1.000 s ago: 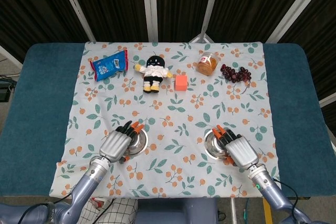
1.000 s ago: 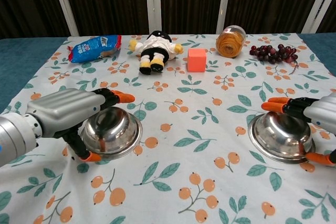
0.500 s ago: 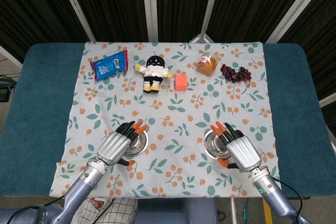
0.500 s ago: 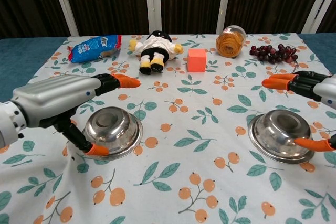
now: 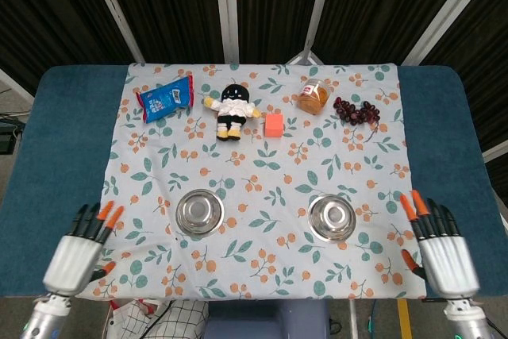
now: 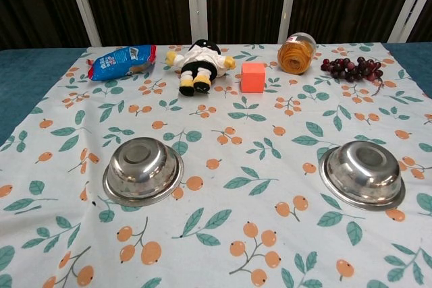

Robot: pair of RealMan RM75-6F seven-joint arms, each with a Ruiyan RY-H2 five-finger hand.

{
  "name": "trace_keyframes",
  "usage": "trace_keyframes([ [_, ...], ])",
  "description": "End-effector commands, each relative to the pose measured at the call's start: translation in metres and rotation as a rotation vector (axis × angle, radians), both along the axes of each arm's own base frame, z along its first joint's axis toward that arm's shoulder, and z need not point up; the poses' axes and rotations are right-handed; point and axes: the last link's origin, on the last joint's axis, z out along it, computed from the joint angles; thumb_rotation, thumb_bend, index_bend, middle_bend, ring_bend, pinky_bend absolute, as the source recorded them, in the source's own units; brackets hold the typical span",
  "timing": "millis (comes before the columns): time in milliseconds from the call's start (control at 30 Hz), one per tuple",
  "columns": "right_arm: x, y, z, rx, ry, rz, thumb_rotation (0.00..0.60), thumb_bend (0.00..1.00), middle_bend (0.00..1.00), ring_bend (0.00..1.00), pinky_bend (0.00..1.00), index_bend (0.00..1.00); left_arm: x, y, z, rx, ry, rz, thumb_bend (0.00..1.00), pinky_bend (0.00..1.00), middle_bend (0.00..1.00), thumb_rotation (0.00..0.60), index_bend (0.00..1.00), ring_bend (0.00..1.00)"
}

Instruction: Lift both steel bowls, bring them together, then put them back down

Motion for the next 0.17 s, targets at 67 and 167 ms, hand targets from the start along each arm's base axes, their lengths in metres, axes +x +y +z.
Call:
trace_keyframes([
  [67,-0.0203,0.0096,0.0113,-0.033,-0.012,-0.078,0.589,0.32,0.0,0.0,0.12,0.0,-0.0318,-0.0044,0.0251,0.079,-0.027,0.073,0.12,0.07,0.0,0.537,0.0,0.0],
  [167,-0.0215,0.0103,0.0156,-0.025,-0.036,-0.079,0.59,0.32,0.0,0.0,0.12,0.0,-0.0307,-0.0051,0.0219,0.047,-0.023,0.058,0.12,0.07,0.0,0.535,0.0,0.0],
])
